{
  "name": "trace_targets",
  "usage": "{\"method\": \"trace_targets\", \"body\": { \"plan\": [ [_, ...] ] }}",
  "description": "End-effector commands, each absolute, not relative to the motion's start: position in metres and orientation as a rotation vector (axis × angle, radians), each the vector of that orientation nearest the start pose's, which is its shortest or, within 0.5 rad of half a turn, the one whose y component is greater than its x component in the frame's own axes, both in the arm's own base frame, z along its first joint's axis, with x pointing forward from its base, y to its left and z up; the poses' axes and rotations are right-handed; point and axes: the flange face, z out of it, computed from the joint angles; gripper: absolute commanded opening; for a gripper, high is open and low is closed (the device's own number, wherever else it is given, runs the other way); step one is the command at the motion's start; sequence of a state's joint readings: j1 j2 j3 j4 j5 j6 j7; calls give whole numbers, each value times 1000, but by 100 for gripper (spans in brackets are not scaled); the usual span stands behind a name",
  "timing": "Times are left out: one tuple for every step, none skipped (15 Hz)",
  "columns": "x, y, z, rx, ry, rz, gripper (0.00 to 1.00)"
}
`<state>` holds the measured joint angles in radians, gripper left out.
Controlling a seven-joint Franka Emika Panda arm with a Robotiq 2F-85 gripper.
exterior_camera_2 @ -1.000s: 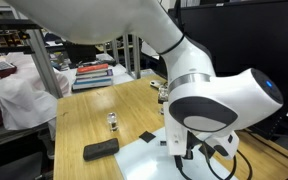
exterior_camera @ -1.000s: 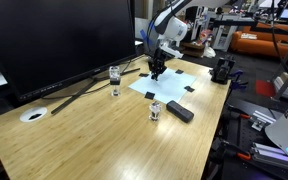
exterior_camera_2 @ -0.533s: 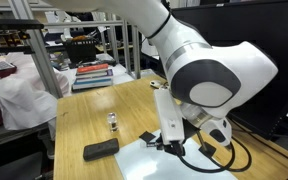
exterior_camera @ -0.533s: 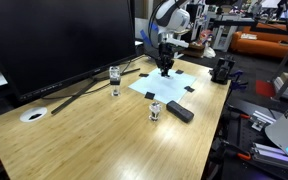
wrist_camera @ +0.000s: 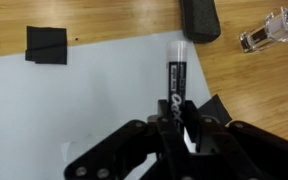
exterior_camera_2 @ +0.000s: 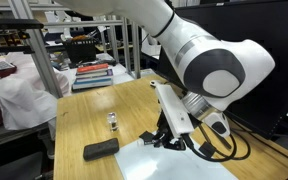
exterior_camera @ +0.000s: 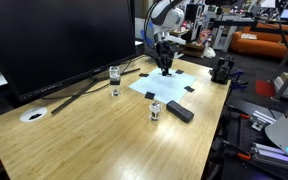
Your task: Pick up the marker and write on the piece of paper
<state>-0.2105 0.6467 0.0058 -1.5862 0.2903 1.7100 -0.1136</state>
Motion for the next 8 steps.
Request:
{"method": "trace_targets", "body": {
  "plan": [
    [628,-104,231,-2700,283,656,19],
    [628,-104,231,-2700,282,657,19],
    [628,-103,231,-2700,282,657,19],
    [628,-103,231,-2700,282,657,5],
    [625,-103,230,-2694,295,705,5],
    [623,-104,231,-2694,321,745,5],
    [620,-104,232,-2682,340,788,5],
    [617,-104,233,-2664,341,836,5]
  ]
}}
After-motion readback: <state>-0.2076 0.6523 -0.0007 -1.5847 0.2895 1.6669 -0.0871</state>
